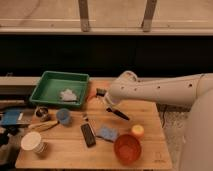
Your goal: Place brush in table surface
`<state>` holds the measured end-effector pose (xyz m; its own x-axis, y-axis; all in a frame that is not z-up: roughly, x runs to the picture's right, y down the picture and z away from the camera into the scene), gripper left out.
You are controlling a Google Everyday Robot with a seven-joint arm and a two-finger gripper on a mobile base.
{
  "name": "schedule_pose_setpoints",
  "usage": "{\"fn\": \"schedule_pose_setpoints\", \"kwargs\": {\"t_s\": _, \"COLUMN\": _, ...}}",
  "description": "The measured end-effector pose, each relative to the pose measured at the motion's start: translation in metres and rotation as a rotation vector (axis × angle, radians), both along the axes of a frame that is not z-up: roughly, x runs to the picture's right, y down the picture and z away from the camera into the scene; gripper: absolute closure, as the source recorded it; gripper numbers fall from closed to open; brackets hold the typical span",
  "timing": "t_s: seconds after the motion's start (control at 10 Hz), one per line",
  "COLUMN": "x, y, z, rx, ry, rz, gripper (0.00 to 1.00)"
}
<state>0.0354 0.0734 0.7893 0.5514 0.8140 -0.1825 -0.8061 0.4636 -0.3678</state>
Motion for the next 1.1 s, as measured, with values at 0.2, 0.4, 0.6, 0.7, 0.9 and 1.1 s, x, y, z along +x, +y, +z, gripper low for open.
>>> {"fn": "schedule_pose_setpoints", "kwargs": {"t_s": 0.2, "x": 0.01, "y": -0.016, "z": -0.014, "rx": 0.041, "ry": 0.023, "rz": 0.011, "gripper": 1.0}}
{"fn": "schedule_pose_setpoints", "kwargs": {"t_s": 0.4, "x": 0.014, "y": -0.023, "z": -0.019, "rx": 0.066, "ry": 0.036, "rz": 0.013, "gripper": 1.0}}
{"fn": "schedule_pose_setpoints", "kwargs": {"t_s": 0.6, "x": 0.019, "y": -0.023, "z": -0.02, "rx": 0.074, "ry": 0.044, "rz": 0.018, "gripper": 1.0}}
{"fn": "schedule_pose_setpoints", "kwargs": {"t_s": 0.7, "x": 0.02, "y": -0.023, "z": -0.02, "rx": 0.076, "ry": 0.046, "rz": 0.019, "gripper": 1.0}}
{"fn": "schedule_pose_setpoints", "kwargs": {"t_s": 0.9, "x": 0.021, "y": -0.019, "z": -0.017, "rx": 0.067, "ry": 0.05, "rz": 0.018, "gripper": 1.0}}
{"fn": "schedule_pose_setpoints", "kwargs": {"t_s": 1.1, "x": 0.018, "y": -0.005, "z": -0.004, "rx": 0.034, "ry": 0.057, "rz": 0.007, "gripper": 1.0}}
